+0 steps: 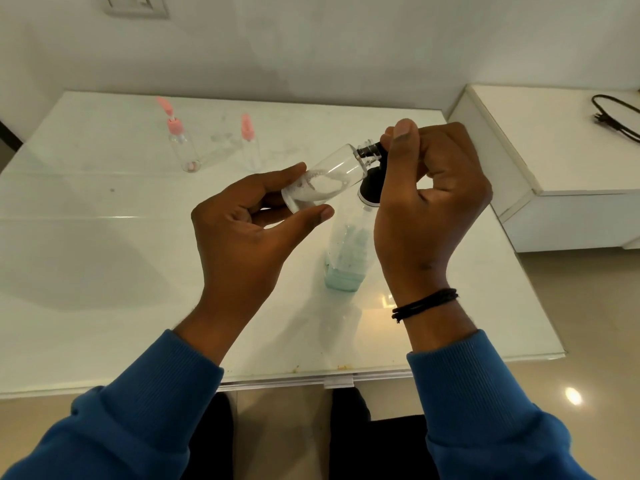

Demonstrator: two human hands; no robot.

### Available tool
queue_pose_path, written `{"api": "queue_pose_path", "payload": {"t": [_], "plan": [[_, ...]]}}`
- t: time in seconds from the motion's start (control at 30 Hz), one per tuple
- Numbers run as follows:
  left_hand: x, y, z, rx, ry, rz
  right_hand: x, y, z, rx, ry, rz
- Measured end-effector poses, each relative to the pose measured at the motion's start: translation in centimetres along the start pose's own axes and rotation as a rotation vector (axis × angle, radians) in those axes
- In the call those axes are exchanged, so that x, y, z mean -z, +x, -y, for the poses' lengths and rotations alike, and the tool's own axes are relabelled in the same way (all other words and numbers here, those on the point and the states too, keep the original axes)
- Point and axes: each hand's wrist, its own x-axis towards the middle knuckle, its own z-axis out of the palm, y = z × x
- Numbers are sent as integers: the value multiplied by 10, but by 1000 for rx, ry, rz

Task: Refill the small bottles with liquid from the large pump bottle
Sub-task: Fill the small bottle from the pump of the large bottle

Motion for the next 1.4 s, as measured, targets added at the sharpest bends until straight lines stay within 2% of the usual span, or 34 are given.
{"api": "queue_pose_path", "payload": {"t": [1.4], "plan": [[1,-1,4,21,-8,-3,-4,-8,-1,4,18,-8]]}}
